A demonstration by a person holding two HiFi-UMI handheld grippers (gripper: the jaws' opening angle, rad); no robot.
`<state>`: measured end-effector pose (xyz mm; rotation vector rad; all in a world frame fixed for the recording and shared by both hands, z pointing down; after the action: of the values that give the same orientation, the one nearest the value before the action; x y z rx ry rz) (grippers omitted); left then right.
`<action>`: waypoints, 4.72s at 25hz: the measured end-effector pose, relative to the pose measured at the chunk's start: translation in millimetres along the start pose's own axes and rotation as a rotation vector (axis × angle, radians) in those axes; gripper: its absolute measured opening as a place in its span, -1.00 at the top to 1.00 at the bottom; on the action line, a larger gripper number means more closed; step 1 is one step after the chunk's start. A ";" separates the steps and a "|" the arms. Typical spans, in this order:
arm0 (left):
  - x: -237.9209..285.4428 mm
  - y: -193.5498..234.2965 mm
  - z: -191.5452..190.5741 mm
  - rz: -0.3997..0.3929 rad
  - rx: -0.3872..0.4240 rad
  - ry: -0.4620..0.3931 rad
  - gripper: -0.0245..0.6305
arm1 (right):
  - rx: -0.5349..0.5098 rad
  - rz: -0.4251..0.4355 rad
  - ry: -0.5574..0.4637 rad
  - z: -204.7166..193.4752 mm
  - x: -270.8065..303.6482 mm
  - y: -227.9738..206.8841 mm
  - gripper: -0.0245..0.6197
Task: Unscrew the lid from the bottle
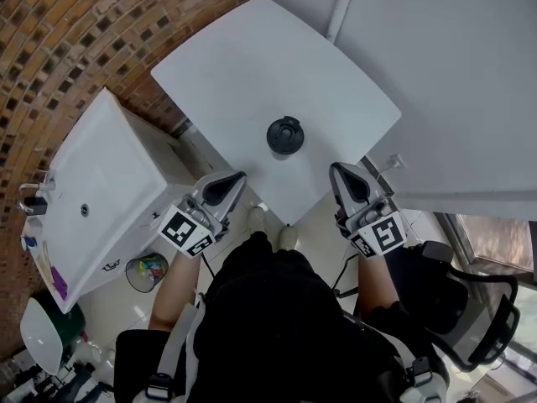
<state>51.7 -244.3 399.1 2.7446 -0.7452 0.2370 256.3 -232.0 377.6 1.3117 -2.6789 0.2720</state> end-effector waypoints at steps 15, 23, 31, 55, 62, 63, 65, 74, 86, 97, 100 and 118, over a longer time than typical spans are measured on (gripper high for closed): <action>47.5 66.1 -6.4 -0.102 0.183 0.118 -0.08 | -0.042 -0.133 -0.019 32.8 39.7 -20.9 0.91; 115.4 77.1 -98.0 -0.134 0.142 0.257 -0.41 | 0.007 -0.093 0.068 -7.2 52.7 -21.0 0.91; 150.2 73.9 -130.7 -0.111 0.169 0.250 -0.41 | 0.051 -0.093 0.113 -35.2 46.9 -34.6 0.91; 195.6 57.7 -152.6 -0.214 0.204 0.261 -0.31 | 0.043 -0.012 0.119 -73.3 125.5 -1.5 -0.49; 195.2 57.3 -153.2 -0.236 0.208 0.269 -0.26 | 0.032 -0.023 0.098 -81.9 139.2 3.5 -0.49; 195.4 57.5 -153.2 -0.237 0.208 0.270 -0.26 | 0.031 -0.025 0.093 -82.7 140.9 3.9 -0.49; 196.4 57.6 -153.3 -0.237 0.206 0.270 -0.26 | 0.019 -0.026 0.085 -83.8 144.8 4.7 -0.49; 195.9 56.8 -152.3 -0.241 0.203 0.270 -0.26 | -0.023 -0.043 0.051 -79.8 158.4 7.2 -0.48; 195.1 57.0 -153.3 -0.243 0.201 0.273 -0.26 | -0.070 0.148 0.091 -83.8 159.7 9.7 -0.48; 194.9 58.0 -155.0 -0.241 0.196 0.279 -0.26 | -0.167 0.609 0.148 -86.5 158.2 11.9 -0.51; 195.0 59.7 -154.6 -0.239 0.194 0.277 -0.27 | -0.208 0.657 0.176 -85.4 160.5 12.5 -0.50; 194.3 60.0 -153.9 -0.231 0.183 0.277 -0.27 | -0.034 0.095 0.034 -74.1 160.1 6.3 -0.57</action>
<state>173.8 -336.3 603.2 2.8505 -0.3460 0.6455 157.8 -334.2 482.7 1.1622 -2.7084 0.2561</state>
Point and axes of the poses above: the fingertips, and each gripper's own axes: x forward along the fingers, y to its left, z out of its top, the point moved 2 cm from there along -x, backward along the fingers, and after that the axes turned 12 degrees about y, right-handed, at the moved point
